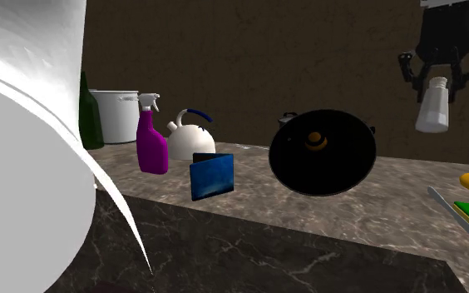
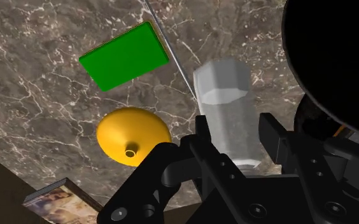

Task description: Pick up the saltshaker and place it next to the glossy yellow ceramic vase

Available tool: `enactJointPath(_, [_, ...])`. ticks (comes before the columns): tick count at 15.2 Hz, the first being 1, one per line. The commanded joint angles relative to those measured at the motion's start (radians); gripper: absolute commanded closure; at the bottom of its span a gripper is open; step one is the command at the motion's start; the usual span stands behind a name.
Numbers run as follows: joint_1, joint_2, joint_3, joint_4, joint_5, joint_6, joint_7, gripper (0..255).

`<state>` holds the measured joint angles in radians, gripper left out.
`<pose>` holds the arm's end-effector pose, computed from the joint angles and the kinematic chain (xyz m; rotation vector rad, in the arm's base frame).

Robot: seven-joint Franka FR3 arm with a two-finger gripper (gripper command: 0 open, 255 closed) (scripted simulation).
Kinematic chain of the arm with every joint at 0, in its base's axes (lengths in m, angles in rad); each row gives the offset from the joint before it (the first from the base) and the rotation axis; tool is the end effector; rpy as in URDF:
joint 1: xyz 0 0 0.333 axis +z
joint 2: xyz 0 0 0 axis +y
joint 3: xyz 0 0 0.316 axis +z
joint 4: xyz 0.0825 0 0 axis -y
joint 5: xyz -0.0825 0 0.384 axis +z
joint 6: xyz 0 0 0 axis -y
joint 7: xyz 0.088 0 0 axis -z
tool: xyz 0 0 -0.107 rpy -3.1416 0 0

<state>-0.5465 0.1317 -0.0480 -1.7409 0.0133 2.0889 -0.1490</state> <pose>0.5175 -0.3474 0.5145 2.9759 -0.6807 0.3124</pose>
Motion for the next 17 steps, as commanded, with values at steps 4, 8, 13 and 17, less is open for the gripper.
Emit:
enactJointPath(4, [-0.065, 0.107, -0.037, 0.152, 0.039, -0.047, -0.113, 255])
enactJointPath(8, [-0.121, 0.214, -0.056, 0.306, 0.071, -0.098, -0.191, 255])
enactJointPath(13, [-0.200, 0.386, -0.070, 0.569, 0.110, -0.194, -0.273, 255])
enactJointPath(17, [-0.287, 0.635, -0.068, 0.983, 0.141, -0.363, -0.320, 255])
